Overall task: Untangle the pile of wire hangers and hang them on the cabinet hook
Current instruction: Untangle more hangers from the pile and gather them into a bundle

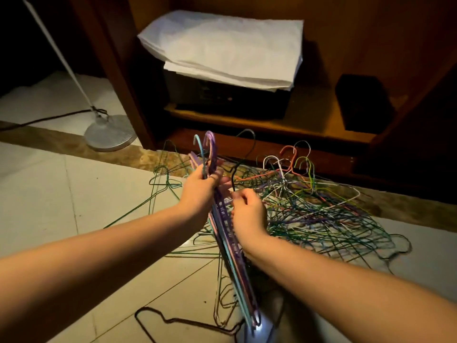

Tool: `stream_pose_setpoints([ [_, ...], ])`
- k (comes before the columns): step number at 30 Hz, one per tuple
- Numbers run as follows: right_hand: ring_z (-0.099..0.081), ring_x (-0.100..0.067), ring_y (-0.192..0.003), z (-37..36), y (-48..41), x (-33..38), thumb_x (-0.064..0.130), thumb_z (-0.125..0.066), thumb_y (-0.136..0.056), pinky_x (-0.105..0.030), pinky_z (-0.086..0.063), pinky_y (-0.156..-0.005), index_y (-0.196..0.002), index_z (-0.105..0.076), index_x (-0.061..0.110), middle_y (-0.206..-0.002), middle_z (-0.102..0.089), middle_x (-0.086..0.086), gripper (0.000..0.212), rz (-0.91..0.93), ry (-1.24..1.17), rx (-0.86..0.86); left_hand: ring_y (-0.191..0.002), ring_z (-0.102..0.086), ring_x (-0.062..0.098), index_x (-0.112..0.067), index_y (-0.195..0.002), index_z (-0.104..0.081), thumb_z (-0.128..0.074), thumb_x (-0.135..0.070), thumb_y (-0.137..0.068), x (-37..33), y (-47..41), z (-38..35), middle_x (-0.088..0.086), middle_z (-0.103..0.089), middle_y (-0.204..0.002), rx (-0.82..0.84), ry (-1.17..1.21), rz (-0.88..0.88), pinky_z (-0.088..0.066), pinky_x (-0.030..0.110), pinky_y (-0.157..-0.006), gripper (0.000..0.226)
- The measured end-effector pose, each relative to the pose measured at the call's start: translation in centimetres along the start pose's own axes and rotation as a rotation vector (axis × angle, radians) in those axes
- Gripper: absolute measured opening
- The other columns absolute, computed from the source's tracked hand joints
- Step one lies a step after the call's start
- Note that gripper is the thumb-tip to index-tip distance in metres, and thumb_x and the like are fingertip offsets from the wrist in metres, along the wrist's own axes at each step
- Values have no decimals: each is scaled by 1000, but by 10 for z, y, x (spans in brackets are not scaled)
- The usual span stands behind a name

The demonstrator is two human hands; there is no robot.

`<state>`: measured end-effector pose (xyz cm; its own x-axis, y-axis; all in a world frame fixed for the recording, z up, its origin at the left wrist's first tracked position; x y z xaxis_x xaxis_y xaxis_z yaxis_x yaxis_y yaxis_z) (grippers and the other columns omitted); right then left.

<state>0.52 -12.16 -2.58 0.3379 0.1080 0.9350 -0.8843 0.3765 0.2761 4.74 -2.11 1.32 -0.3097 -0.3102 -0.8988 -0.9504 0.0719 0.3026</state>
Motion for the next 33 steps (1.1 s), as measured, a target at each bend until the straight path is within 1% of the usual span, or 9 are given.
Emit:
stream_pose_setpoints([
  [6,-42,-11,-62,-26,16,-18,16,-49,-94,-26,-32,-55,-75,-49,22,-65,-47,8,20,-38,21,55,-84,-57,19,-15,-102,-58,-44,-1,-94,15,7,30,5,-58,-87,-16,-155,45,-49,30,-84,22],
  [8,-41,-9,-60,-38,22,-22,18,-49,-95,-26,-32,-57,-81,-51,22,-65,-47,8,14,-24,46,107,-85,-57,21,-12,-103,-57,-44,-1,-94,20,8,40,7,-58,-86,-30,-172,67,-49,31,-82,20],
  [14,-35,-9,-56,-51,26,-35,16,-48,-94,-29,-27,-54,-65,-42,21,-60,-42,6,30,-47,44,169,-79,-61,20,-15,-92,-62,-44,-1,-94,26,8,48,7,-60,-78,13,-180,75,-50,35,-84,22],
  [18,-36,-7,-60,-51,26,-33,9,-48,-93,-26,-31,-58,-68,-49,20,-63,-46,7,27,-27,-61,231,-76,-61,23,-15,-87,-63,-48,-3,-92,27,6,42,3,-60,-71,26,-241,43,-52,30,-73,20],
  [21,-39,-9,-58,-46,23,-32,6,-47,-92,-27,-31,-57,-66,-51,21,-59,-47,8,31,-23,-46,339,-79,-53,28,-15,-86,-61,-47,-2,-93,28,6,32,12,-51,-72,36,-284,13,-48,35,-71,20],
  [23,-45,-14,-63,-32,21,-28,12,-47,-93,-30,-31,-58,-65,-54,18,-62,-52,0,30,48,97,438,-70,-54,25,-15,-87,-60,-46,-4,-94,32,7,25,11,-49,-73,50,-324,9,-49,29,-61,19],
  [26,-50,-17,-61,4,4,-33,29,-48,-94,-30,-33,-56,-76,-67,16,-66,-60,-7,30,212,578,563,-47,-52,11,-17,-84,-58,-45,-4,-95,41,6,23,6,-42,-67,33,-348,35,-51,21,-46,21],
  [30,-50,-18,-62,89,-62,-62,28,-47,-94,-27,-30,-53,-84,-67,14,-65,-56,0,26,64,753,351,-52,-37,15,-21,-85,-59,-43,-4,-95,49,-4,35,2,-37,-62,-32,-537,-24,-36,24,-45,25],
  [33,-59,-27,-84,149,-124,-73,23,-45,-95,-28,-39,-63,-104,-63,13,-92,-66,-9,23,10,842,69,-53,-36,16,-24,-87,-62,-47,-8,-95,51,-15,45,2,-39,-60,-80,-640,-75,-29,27,-50,23],
])
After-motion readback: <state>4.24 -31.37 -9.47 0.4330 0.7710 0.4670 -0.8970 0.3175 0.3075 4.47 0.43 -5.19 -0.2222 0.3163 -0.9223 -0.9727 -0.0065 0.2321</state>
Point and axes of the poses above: each hand's wrist, its own y-axis away from the middle knuckle, its own z-axis out of the back of the hand, x = y × z, the point moved 8 cm from there along -y, towards the middle knuckle
